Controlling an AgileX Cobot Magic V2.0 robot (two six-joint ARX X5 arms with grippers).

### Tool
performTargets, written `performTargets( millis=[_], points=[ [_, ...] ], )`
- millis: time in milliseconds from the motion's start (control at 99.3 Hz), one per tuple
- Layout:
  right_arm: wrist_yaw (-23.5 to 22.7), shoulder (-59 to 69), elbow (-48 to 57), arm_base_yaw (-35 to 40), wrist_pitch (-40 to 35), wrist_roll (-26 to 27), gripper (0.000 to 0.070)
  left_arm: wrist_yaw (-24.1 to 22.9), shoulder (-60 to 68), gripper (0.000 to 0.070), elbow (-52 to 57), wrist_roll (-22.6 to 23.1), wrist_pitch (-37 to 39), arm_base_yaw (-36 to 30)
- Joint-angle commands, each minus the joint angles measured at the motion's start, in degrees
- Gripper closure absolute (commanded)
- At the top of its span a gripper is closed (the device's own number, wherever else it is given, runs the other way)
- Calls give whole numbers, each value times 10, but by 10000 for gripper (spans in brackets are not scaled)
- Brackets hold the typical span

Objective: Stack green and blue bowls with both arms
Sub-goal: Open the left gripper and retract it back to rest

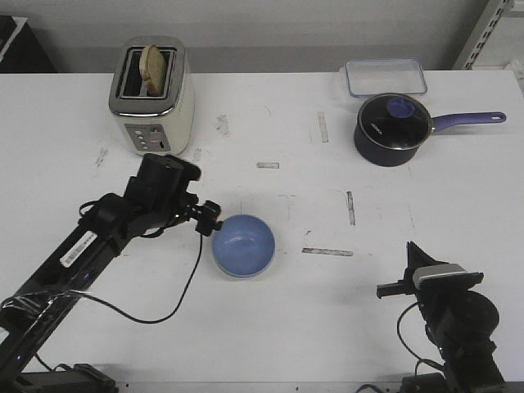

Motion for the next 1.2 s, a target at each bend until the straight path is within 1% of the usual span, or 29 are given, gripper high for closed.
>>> performTargets(
  millis=[0,101,161,222,322,423,534,705,786,846,907,997,1189],
  points=[
    [-2,3,4,1,5,2,700,-22,-17,700,14,40,2,15],
    [-2,3,4,1,5,2,700,-31,-53,698,14,84,3,56],
    [-2,3,4,1,5,2,700,-31,-74,698,13,92,3,86],
    [-2,3,4,1,5,2,700,-31,-94,698,7,92,3,119],
    [-2,3,4,1,5,3,700,-31,-137,698,-31,77,25,173],
    [-1,3,4,1,5,2,700,-31,-193,698,-108,55,70,216],
    [-1,3,4,1,5,2,700,-32,-274,698,-220,41,136,244],
    [-1,3,4,1,5,2,700,-32,-397,698,-370,40,250,250],
    [-1,3,4,1,5,2,700,-35,-452,698,-431,30,304,250],
    [0,3,4,1,6,2,700,-46,-483,698,-464,23,328,250],
    [0,3,4,1,6,2,700,-56,-511,698,-492,21,342,250],
    [1,3,4,1,7,2,700,-68,-539,698,-519,21,342,250],
    [0,3,4,1,28,2,700,-70,-559,697,-525,22,328,250]
  ],
)
